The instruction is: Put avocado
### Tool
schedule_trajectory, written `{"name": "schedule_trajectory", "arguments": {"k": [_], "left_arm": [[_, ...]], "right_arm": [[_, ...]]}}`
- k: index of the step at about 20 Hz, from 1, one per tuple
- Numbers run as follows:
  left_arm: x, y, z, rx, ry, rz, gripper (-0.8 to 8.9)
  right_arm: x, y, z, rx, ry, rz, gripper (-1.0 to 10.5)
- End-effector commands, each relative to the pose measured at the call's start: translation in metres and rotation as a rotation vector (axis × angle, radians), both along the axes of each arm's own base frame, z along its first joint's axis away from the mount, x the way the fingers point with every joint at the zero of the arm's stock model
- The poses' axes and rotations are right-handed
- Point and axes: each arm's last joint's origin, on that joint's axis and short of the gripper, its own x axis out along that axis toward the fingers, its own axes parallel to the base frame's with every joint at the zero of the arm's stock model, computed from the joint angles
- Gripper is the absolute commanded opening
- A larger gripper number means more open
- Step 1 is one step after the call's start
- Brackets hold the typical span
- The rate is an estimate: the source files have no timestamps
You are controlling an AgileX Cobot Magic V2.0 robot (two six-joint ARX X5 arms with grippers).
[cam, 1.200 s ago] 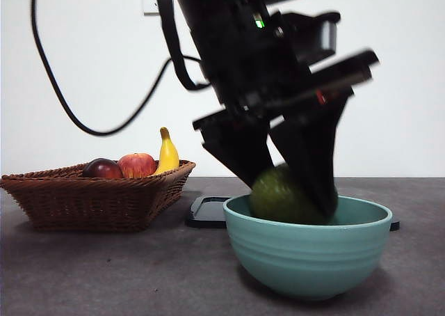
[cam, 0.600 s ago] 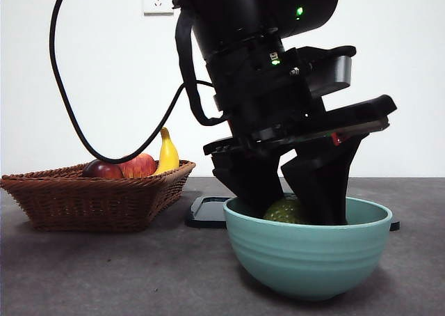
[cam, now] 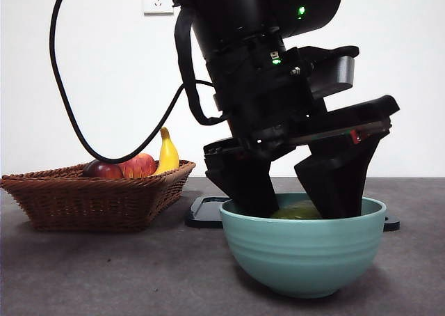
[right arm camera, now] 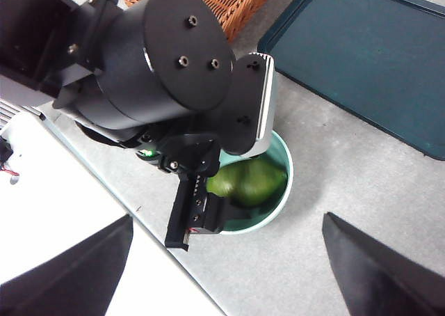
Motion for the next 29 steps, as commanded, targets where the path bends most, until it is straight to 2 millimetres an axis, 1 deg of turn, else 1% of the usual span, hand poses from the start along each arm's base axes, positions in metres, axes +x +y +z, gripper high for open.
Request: {"name": "schedule_trajectory", "arguments": {"k": [1, 4, 7, 10, 12, 14, 16, 19, 22, 24, 26, 29], "left_arm": [[-0.001, -0.007, 0.001, -0.007, -0.011, -0.025, 4.01], [-0.002, -0.005, 0.011, -0.031, -0.025, -0.024, 4.0], [-0.002, -0.002, 0.036, -0.09, -0.063, -0.019, 4.01], [0.002, 0.01, 0.068, -0.163, -0.115, 0.01, 4.01], [0.006, 0.025, 0.091, -0.221, -0.144, 0.058, 4.01], [0.012, 0.046, 0.115, -0.281, -0.182, 0.117, 4.01], [0.018, 0.074, 0.14, -0.329, -0.23, 0.181, 4.01], [0.023, 0.12, 0.164, -0.335, -0.264, 0.281, 4.0], [0.022, 0.158, 0.175, -0.338, -0.235, 0.337, 3.96], [0.015, 0.176, 0.173, -0.368, -0.214, 0.347, 3.96], [0.004, 0.188, 0.162, -0.377, -0.183, 0.344, 3.96], [-0.017, 0.2, 0.138, -0.392, -0.091, 0.3, 3.96]], "right_arm": [[0.001, 0.001, 0.005, 0.008, -0.016, 0.003, 4.4], [0.001, 0.001, 0.005, 0.008, -0.016, 0.003, 4.4], [0.001, 0.001, 0.005, 0.008, -0.016, 0.003, 4.4], [0.001, 0.001, 0.005, 0.008, -0.016, 0.003, 4.4], [0.001, 0.001, 0.005, 0.008, -0.016, 0.003, 4.4], [0.001, 0.001, 0.005, 0.008, -0.016, 0.003, 4.4], [0.001, 0.001, 0.005, 0.008, -0.016, 0.003, 4.4], [0.001, 0.001, 0.005, 0.008, -0.017, 0.002, 4.4], [0.001, 0.001, 0.005, 0.008, -0.017, 0.002, 4.4], [0.001, 0.001, 0.005, 0.008, -0.018, 0.002, 4.4], [0.002, 0.001, 0.005, -0.005, -0.023, -0.011, 4.4], [0.003, 0.001, 0.004, -0.01, -0.022, -0.016, 4.4]]}}
